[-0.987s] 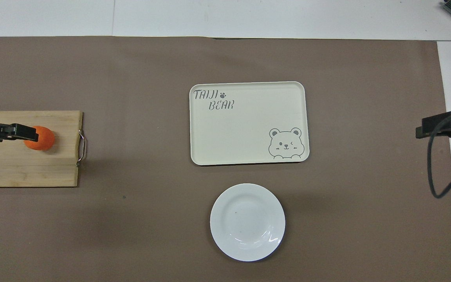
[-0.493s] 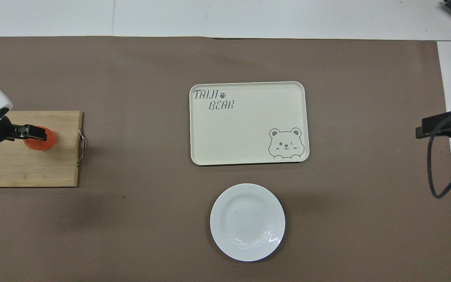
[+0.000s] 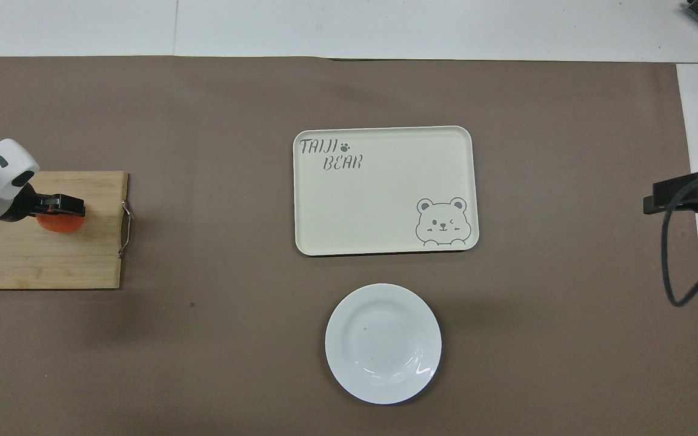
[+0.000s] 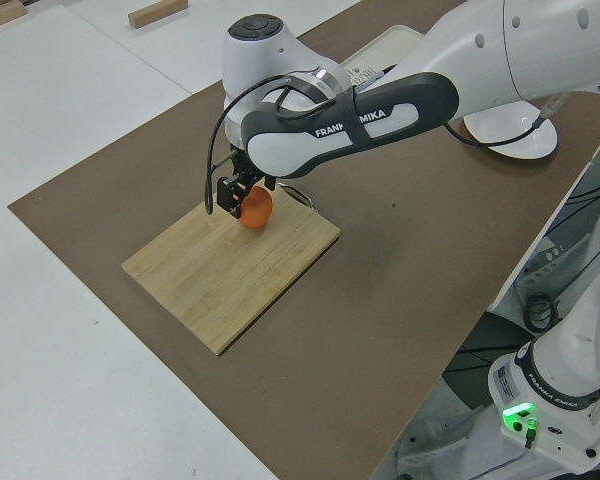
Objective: Place orange and plate with both arms
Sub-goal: 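Close the left gripper around the orange and lift it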
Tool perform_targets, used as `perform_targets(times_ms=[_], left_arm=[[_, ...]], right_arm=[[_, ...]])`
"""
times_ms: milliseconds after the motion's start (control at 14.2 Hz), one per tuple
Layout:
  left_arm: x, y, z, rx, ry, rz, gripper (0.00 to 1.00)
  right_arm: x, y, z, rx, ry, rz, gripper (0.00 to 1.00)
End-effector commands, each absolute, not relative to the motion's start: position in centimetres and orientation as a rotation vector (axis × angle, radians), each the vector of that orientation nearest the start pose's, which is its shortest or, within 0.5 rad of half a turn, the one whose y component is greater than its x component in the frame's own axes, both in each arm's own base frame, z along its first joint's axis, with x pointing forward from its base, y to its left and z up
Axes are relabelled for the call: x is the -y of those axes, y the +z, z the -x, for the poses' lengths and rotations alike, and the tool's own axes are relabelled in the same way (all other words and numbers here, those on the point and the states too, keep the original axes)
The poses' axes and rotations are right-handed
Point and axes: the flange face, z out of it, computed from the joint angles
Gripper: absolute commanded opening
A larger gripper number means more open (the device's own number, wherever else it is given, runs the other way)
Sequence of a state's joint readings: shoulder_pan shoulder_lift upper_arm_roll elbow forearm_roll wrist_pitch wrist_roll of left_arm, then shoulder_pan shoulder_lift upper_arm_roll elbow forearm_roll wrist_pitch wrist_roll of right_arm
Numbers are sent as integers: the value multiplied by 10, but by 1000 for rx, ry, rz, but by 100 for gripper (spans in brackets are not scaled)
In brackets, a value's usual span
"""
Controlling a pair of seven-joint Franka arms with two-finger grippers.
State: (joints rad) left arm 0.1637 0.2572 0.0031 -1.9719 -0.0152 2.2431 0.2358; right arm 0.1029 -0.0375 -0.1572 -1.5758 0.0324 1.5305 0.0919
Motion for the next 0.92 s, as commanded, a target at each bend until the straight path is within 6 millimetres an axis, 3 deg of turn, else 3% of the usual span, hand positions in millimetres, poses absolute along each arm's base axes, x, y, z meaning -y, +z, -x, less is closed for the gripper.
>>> perform_targets(times_ms=[0,211,352,423,634,846], left_arm=[[-103,328,-590,-108,-41,3138,100],[-109,316,-589,-99,-8,3143,100],[-111,316,-589,-164,-8,3140,16],[-111,316,-589,-154,-6,3141,0],[-109,322,-594,-158,-14,3141,0],[-100,344,-604,-177,-4,3142,0]], right_arm=[[26,640,-535,-233,-4,3087,100],[26,640,-535,-233,-4,3087,100],[26,640,-535,-233,-2,3087,100],[26,640,-535,-233,-4,3087,100],[26,640,-535,-233,-4,3087,100],[27,640,-535,-235,-4,3087,100]])
